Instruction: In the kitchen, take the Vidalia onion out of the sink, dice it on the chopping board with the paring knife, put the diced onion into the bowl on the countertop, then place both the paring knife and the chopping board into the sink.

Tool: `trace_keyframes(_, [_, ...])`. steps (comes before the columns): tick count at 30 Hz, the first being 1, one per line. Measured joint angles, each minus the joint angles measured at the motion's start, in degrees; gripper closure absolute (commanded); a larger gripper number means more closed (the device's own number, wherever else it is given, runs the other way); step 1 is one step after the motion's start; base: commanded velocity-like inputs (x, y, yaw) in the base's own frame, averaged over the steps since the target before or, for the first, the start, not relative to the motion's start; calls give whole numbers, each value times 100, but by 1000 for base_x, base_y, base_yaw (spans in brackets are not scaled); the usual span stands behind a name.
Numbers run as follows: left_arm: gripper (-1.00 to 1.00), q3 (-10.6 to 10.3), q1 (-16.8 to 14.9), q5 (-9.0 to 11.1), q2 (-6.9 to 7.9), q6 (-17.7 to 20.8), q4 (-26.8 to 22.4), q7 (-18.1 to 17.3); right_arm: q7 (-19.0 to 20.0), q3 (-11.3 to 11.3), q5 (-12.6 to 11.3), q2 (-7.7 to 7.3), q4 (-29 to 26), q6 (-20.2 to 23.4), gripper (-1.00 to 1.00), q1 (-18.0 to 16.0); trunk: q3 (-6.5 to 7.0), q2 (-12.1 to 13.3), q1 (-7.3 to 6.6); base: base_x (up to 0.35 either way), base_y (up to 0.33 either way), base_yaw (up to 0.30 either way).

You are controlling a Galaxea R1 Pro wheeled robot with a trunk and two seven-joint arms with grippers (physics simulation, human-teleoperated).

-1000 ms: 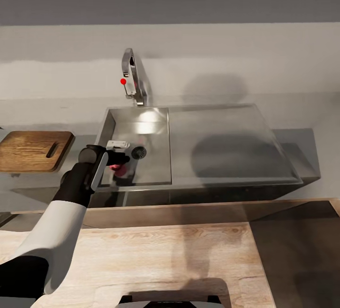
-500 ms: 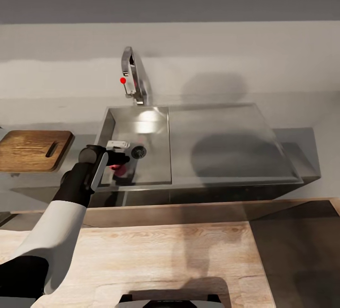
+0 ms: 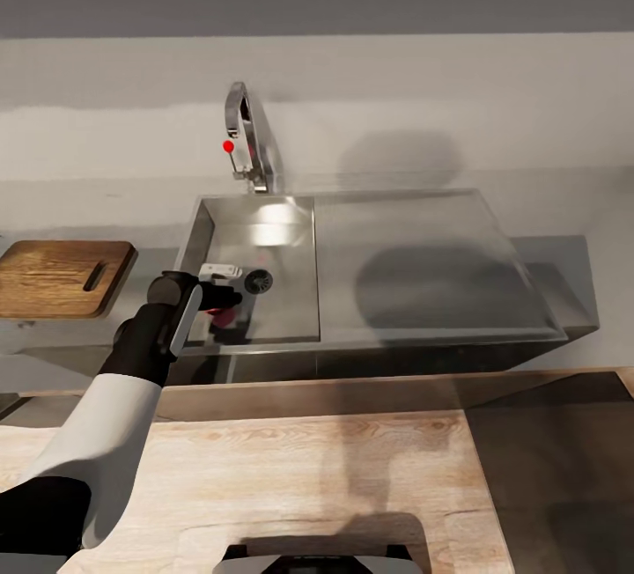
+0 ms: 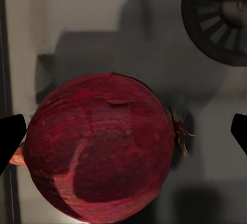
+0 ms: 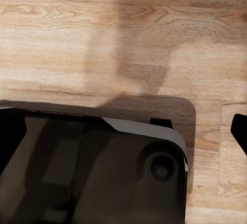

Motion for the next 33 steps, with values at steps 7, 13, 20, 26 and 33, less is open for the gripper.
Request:
trace_keyframes(7, [-100, 0, -1, 0, 0, 0, 42, 0, 0, 0, 0, 0, 0, 0, -100, 0, -2, 0, 0, 0, 0, 0])
trace_keyframes(13, [-100, 0, -2, 1, -2, -5, 72, -1, 0, 0, 0, 0, 0, 0, -100, 0, -13, 0, 0, 0, 0, 0])
trace_keyframes(20, [-100, 0, 1, 1, 0, -3, 86, -2, 0, 0, 0, 0, 0, 0, -100, 0, -31, 0, 0, 0, 0, 0])
trace_keyframes(26, [-100, 0, 0, -1, 0, -5, 80, -4, 0, 0, 0, 0, 0, 0, -100, 0, -32, 0, 0, 0, 0, 0])
trace_keyframes(33, [100, 0, 0, 8, -1, -9, 50, 0, 0, 0, 0, 0, 0, 0, -100, 0, -32, -1, -1, 0, 0, 0])
